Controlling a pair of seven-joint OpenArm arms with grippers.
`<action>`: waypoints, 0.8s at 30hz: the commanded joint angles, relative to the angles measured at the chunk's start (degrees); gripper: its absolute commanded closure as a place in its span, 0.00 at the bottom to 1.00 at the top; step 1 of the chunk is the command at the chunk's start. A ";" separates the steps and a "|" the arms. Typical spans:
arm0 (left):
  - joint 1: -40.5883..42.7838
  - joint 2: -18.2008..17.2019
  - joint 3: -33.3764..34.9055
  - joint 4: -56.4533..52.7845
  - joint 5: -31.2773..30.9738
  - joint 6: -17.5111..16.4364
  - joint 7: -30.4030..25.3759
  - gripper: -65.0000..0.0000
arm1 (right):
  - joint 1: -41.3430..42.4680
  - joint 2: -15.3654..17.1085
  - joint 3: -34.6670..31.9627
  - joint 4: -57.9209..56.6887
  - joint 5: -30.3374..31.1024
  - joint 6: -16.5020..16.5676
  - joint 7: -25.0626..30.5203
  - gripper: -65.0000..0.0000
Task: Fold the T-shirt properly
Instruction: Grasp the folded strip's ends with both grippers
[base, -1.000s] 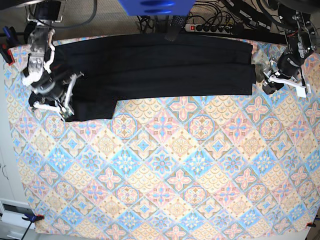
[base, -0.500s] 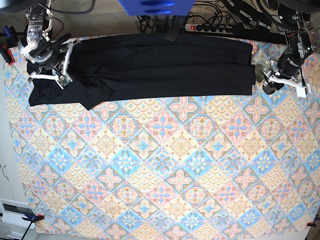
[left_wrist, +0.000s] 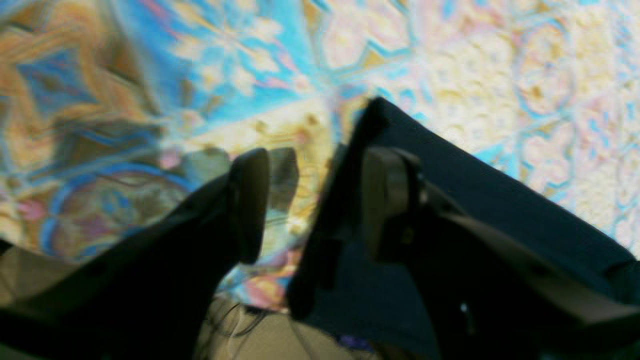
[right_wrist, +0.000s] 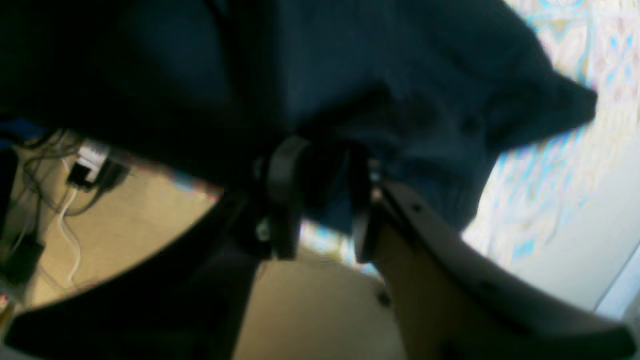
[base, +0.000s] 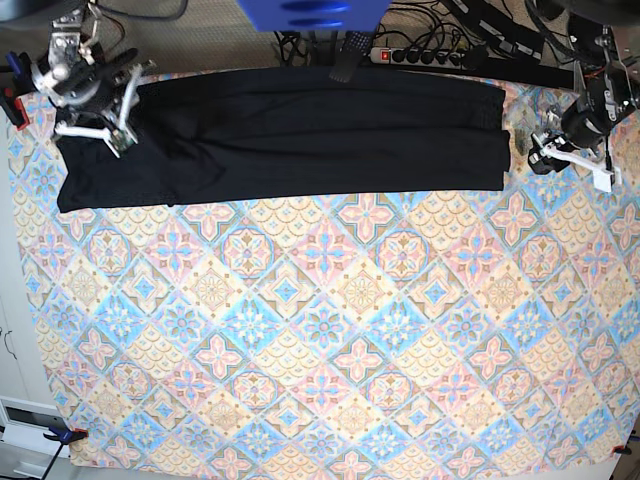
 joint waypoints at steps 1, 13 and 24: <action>-0.46 -1.89 0.64 0.53 -0.23 -0.45 0.43 0.53 | -1.20 0.76 1.72 0.87 -0.64 -0.32 -0.25 0.72; -4.15 -9.19 13.39 -6.07 -0.23 -0.54 4.38 0.53 | -1.46 -1.09 5.32 0.87 -0.64 -0.32 -0.16 0.72; -10.66 -8.57 22.88 -14.42 -0.14 -0.54 6.23 0.53 | -0.76 -1.09 5.32 0.87 -0.64 -0.32 -0.07 0.72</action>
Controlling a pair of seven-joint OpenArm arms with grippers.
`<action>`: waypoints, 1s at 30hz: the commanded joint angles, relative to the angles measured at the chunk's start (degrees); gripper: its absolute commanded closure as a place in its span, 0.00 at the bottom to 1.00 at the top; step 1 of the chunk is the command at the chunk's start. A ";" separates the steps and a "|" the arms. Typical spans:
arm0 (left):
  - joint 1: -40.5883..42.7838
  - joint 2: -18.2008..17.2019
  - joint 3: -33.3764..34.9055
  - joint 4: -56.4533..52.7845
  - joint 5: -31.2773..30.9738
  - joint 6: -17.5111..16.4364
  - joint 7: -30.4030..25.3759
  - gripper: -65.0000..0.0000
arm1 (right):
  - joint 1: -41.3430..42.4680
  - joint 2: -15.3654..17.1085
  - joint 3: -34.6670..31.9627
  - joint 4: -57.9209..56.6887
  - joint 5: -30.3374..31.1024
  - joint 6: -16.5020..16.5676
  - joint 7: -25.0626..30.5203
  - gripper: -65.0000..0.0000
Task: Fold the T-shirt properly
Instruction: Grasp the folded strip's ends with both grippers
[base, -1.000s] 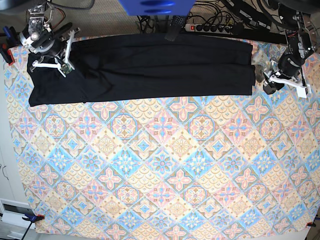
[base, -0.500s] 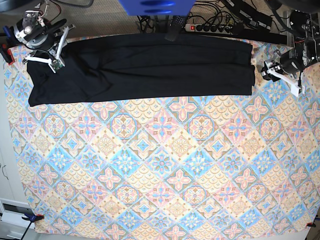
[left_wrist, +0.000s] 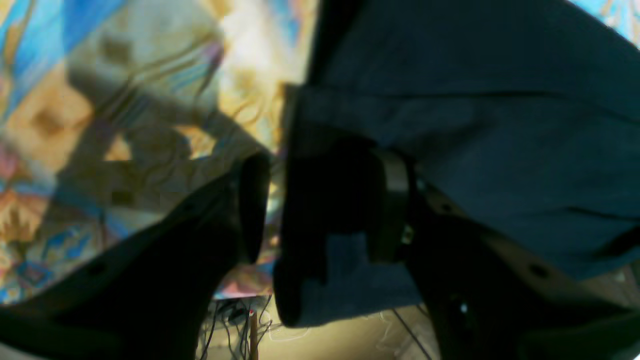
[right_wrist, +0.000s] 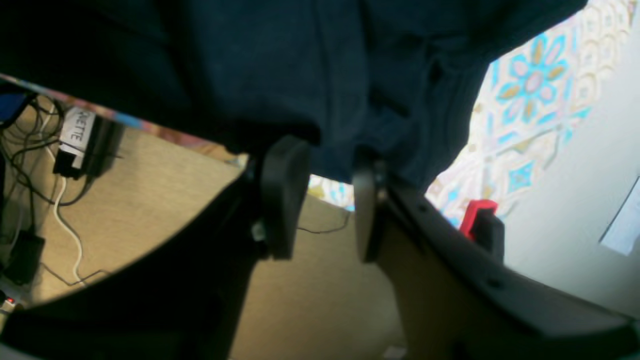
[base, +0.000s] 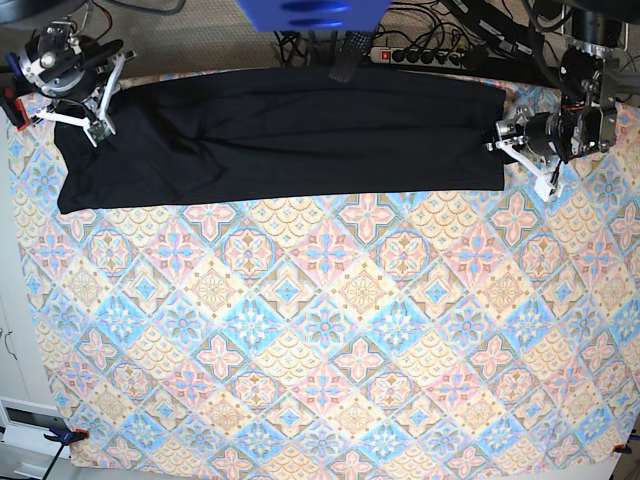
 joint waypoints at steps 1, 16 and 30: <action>-0.54 0.09 0.52 -0.52 -0.01 -0.08 -0.68 0.53 | -0.04 0.68 0.51 0.93 0.41 -0.27 0.59 0.72; -0.63 3.25 6.85 -0.70 -4.14 -0.08 -0.59 0.54 | 1.10 0.68 0.60 1.02 0.41 -0.27 0.50 0.72; -0.63 3.17 6.41 -0.61 -8.62 -4.56 -0.24 0.70 | 1.28 0.68 0.60 1.02 0.41 -0.27 0.50 0.72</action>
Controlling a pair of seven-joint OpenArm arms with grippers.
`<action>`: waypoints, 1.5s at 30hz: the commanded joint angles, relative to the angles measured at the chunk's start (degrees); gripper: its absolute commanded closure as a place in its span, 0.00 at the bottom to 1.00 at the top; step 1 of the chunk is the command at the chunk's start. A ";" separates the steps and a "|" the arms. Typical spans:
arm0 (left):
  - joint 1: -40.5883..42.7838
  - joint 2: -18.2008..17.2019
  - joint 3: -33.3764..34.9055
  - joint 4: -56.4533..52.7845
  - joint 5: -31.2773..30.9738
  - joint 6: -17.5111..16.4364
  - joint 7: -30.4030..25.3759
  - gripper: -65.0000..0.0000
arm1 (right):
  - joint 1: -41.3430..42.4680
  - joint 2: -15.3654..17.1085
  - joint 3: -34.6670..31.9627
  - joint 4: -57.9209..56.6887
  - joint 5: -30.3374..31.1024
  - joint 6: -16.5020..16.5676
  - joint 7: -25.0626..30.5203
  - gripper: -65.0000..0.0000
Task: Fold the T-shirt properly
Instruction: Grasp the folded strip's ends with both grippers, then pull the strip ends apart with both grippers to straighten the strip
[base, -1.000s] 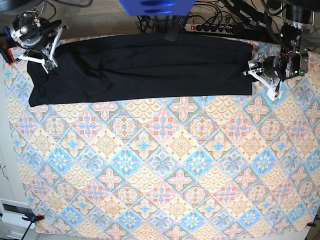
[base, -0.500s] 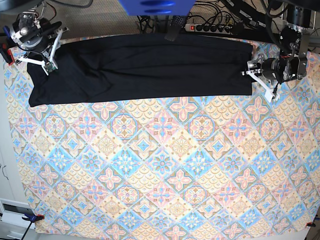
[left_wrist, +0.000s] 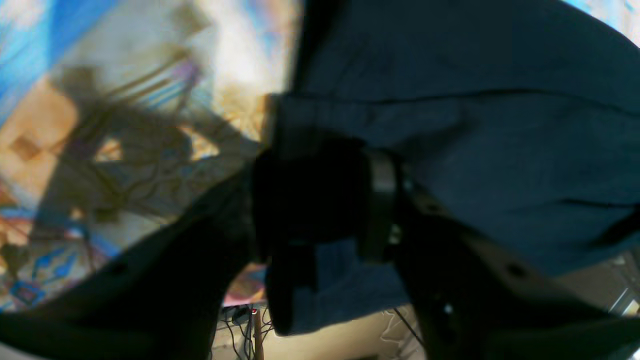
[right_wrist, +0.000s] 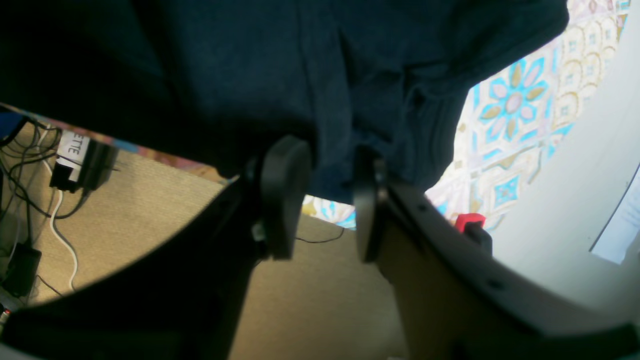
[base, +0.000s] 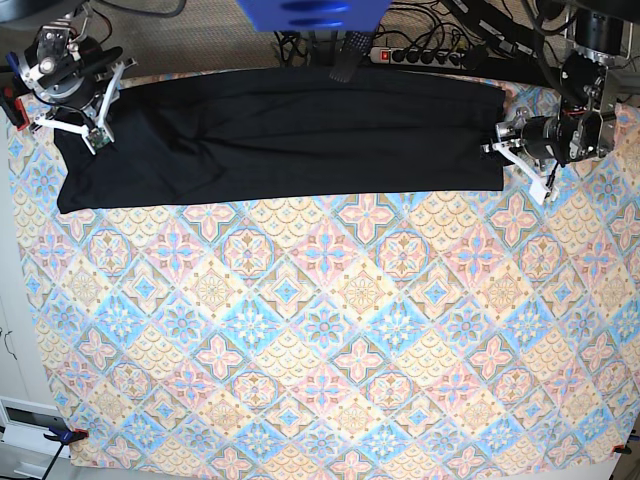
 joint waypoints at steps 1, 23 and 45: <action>0.40 1.40 1.04 0.20 -4.71 -2.55 1.16 0.73 | -0.18 0.68 0.56 1.02 0.23 -0.27 0.65 0.72; 3.30 1.13 -8.02 7.50 -3.39 -3.87 0.81 1.00 | 0.87 0.68 0.47 1.02 0.23 -0.27 0.39 0.72; 3.65 1.22 -27.89 9.34 16.48 -7.04 -1.83 1.00 | 0.87 0.59 0.03 1.02 0.32 -0.27 0.83 0.72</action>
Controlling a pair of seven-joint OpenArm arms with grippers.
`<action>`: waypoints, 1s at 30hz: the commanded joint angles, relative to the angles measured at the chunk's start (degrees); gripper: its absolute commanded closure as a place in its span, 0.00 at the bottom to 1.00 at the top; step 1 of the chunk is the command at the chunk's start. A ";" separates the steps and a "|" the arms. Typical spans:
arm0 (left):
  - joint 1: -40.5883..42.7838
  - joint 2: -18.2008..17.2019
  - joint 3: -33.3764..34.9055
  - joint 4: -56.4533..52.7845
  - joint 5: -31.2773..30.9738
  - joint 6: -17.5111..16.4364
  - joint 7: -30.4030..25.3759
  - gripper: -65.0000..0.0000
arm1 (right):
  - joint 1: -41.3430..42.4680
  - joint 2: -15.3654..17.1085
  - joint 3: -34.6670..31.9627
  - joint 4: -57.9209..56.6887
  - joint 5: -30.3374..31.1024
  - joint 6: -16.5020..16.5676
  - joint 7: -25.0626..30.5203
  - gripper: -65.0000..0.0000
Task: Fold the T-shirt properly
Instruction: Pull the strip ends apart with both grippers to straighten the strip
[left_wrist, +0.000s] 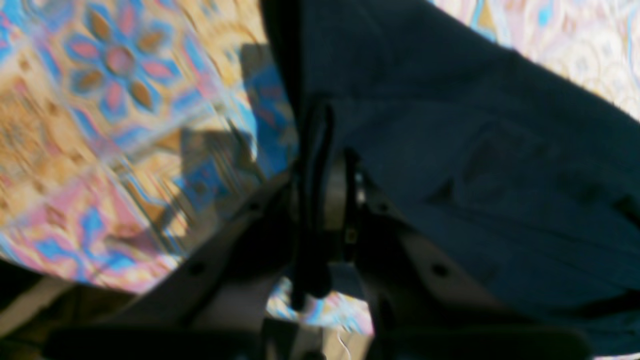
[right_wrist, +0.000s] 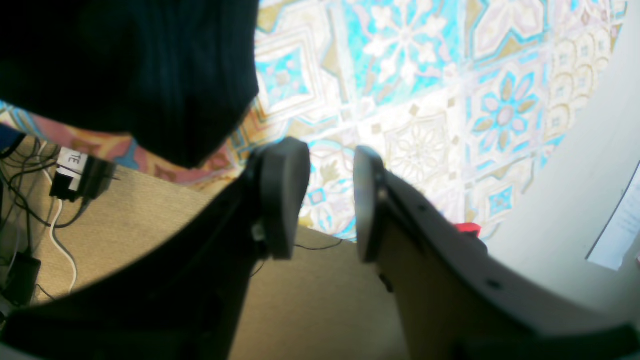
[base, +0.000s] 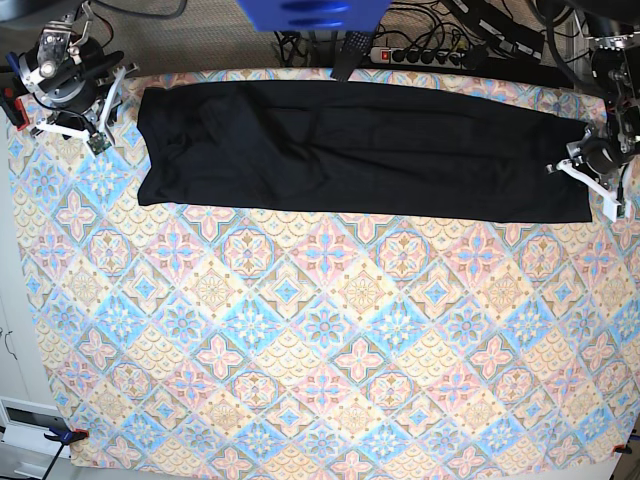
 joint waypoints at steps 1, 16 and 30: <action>0.99 0.44 -0.26 2.58 -1.98 -0.24 0.10 1.00 | -0.20 0.77 0.49 1.02 0.10 -0.29 0.61 0.72; 5.56 14.68 -0.08 17.08 -10.59 -0.24 8.10 1.00 | 1.73 0.77 0.75 1.02 0.10 -0.29 0.61 0.72; 1.96 17.23 12.49 16.73 -9.36 -0.15 4.76 1.00 | 3.93 0.86 5.50 0.93 0.10 -0.29 0.61 0.72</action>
